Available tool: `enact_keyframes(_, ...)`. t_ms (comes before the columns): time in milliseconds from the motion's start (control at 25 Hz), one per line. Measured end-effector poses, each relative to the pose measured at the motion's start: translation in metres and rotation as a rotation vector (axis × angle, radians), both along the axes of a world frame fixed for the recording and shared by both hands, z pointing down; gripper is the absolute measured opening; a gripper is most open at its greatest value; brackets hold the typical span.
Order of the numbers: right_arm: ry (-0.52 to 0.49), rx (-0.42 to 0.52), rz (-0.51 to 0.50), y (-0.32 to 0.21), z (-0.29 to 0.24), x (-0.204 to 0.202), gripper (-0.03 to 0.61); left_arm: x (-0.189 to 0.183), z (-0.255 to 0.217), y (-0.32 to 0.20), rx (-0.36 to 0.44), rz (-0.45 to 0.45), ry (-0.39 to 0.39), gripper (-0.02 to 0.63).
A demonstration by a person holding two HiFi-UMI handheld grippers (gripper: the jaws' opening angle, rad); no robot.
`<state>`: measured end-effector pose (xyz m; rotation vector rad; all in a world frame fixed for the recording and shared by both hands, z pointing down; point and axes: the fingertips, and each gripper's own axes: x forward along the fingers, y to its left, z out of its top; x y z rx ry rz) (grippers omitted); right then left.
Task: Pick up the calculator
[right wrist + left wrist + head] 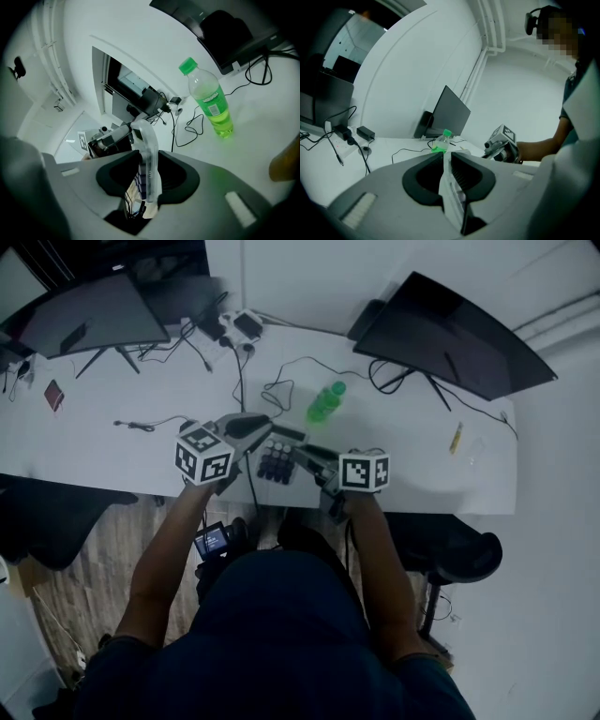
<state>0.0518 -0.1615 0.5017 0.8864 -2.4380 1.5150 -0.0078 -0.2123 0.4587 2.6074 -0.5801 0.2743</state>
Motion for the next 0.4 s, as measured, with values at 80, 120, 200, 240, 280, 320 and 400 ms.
enact_keyframes(80, 0.004, 0.010, 0.001, 0.001, -0.004, -0.001, 0.135, -0.001, -0.005, 0.001, 0.010, 0.004, 0.000, 0.046)
enact_keyframes(120, 0.007, 0.014, 0.001, 0.001, -0.006, -0.002, 0.135, -0.001, -0.007, 0.002, 0.014, 0.006, -0.001, 0.046)
enact_keyframes(200, 0.012, 0.019, 0.002, 0.003, -0.009, -0.003, 0.135, -0.003, -0.011, 0.005, 0.021, 0.010, -0.003, 0.046)
enact_keyframes(240, 0.015, 0.022, 0.002, 0.005, -0.011, -0.004, 0.135, -0.003, -0.013, 0.006, 0.023, 0.011, -0.003, 0.046)
enact_keyframes(280, 0.017, 0.024, 0.003, 0.006, -0.012, -0.005, 0.135, -0.004, -0.014, 0.008, 0.026, 0.013, -0.002, 0.046)
enact_keyframes(320, 0.019, 0.027, 0.004, 0.008, -0.014, -0.005, 0.137, -0.005, -0.016, 0.009, 0.028, 0.014, 0.000, 0.046)
enact_keyframes(400, 0.022, 0.032, 0.005, 0.011, -0.017, -0.006, 0.135, -0.005, -0.020, 0.013, 0.034, 0.018, 0.003, 0.046)
